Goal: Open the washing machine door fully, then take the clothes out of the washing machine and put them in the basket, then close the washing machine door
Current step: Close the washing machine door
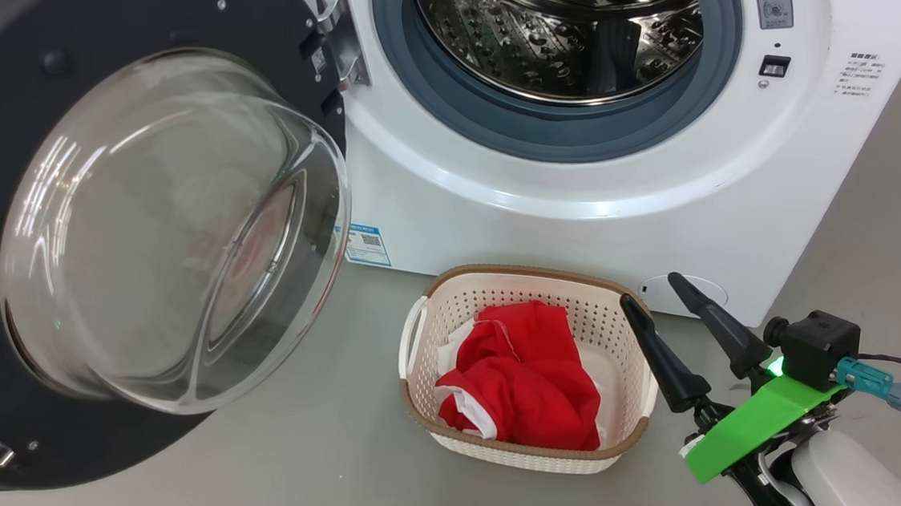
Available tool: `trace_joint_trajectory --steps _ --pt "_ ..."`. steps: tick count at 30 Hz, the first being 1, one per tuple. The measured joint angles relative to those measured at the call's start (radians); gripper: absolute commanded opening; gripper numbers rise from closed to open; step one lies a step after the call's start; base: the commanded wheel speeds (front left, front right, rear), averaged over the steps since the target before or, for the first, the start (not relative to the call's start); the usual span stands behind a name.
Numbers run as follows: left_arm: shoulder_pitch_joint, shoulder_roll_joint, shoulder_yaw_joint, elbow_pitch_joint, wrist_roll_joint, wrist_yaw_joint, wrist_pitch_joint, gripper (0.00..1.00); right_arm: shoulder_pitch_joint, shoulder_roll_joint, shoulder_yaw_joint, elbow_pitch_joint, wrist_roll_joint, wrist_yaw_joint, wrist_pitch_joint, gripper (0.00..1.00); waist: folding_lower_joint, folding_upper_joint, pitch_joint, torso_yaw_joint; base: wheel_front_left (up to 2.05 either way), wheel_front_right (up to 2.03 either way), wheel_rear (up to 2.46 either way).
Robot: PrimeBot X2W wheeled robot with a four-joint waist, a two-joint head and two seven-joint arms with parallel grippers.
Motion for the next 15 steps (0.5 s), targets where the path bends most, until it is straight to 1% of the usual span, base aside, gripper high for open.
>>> trace_joint_trajectory --steps 5,6,15 --pt "-0.001 0.000 -0.012 0.003 -0.001 -0.003 0.034 0.00 0.000 0.000 0.000 0.000 0.000 0.000 0.000 1.00 0.0000 0.0000 -0.003 -0.003 0.00 0.00 0.00" --pt "-0.001 -0.001 -0.015 0.003 -0.001 -0.010 0.045 0.00 0.000 0.000 0.000 0.001 0.000 0.000 0.000 1.00 0.0000 0.0000 -0.004 -0.003 0.00 0.00 0.00" --pt "-0.001 -0.011 -0.033 -0.007 -0.013 -0.010 0.110 0.00 0.000 0.001 0.001 0.001 0.000 0.000 0.000 1.00 0.0000 0.0001 -0.005 -0.005 0.00 0.00 0.00"
